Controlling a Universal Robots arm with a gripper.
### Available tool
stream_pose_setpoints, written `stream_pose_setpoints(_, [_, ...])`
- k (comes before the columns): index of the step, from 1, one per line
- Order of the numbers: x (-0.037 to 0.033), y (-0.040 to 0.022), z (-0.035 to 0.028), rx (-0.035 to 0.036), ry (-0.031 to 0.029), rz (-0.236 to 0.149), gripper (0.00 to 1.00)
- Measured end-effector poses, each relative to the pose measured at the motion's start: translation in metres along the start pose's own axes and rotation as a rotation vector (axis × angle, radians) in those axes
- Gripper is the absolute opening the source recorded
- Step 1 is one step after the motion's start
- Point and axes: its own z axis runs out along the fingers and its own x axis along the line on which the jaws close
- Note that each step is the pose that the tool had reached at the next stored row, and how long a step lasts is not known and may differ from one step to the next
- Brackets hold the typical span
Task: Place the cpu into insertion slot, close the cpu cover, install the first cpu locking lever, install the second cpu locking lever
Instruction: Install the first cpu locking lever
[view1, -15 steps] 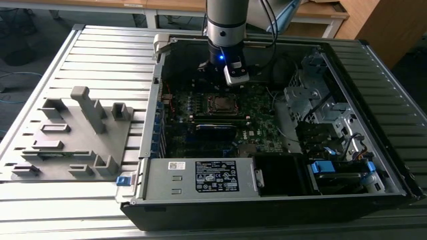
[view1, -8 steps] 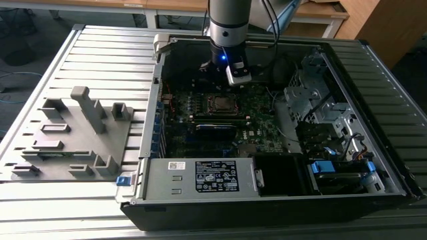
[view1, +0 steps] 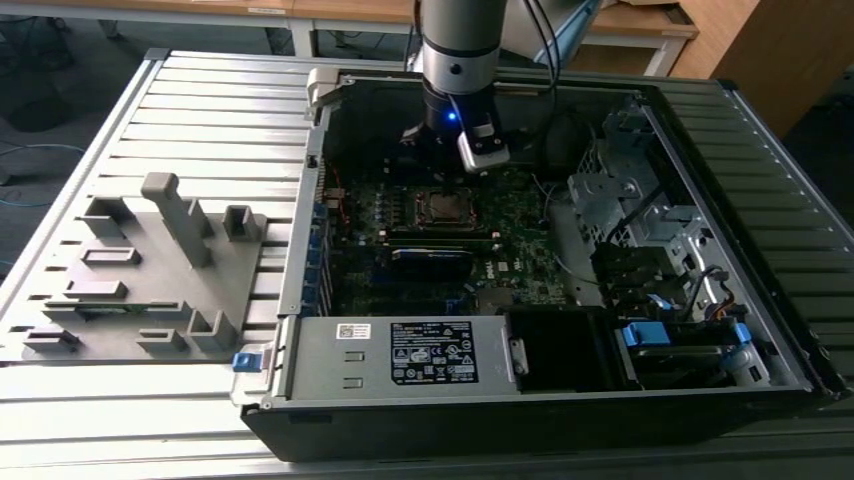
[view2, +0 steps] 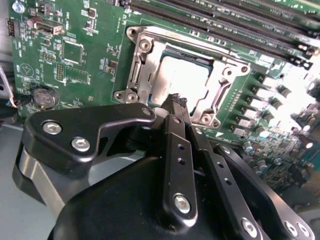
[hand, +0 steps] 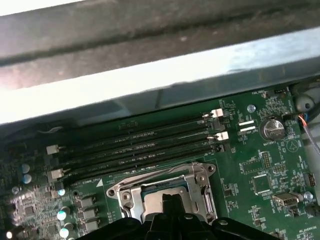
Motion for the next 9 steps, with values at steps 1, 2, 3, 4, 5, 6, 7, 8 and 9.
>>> stream_pose_setpoints(1, [0.0000, 0.0000, 0.0001, 0.0021, -0.0002, -0.011, 0.11])
stream_pose_setpoints(2, [0.0000, 0.0000, 0.0001, 0.0054, -0.0007, -0.020, 0.11])
stream_pose_setpoints(3, [0.0000, -0.0001, 0.0001, 0.0091, -0.0014, -0.022, 0.11])
stream_pose_setpoints(4, [0.0001, -0.0001, 0.0001, 0.0134, -0.0023, -0.023, 0.11])
stream_pose_setpoints(5, [0.0002, -0.0001, 0.0002, 0.0173, -0.0031, -0.024, 0.11])
stream_pose_setpoints(6, [0.0001, -0.0005, 0.0001, 0.0192, -0.0034, -0.024, 0.11])
stream_pose_setpoints(7, [0.0000, -0.0010, 0.0001, 0.0195, -0.0033, -0.024, 0.11])
stream_pose_setpoints(8, [-0.0002, -0.0018, 0.0002, 0.0193, -0.0035, -0.024, 0.11])
stream_pose_setpoints(9, [-0.0004, -0.0028, 0.0002, 0.0192, -0.0035, -0.024, 0.11])
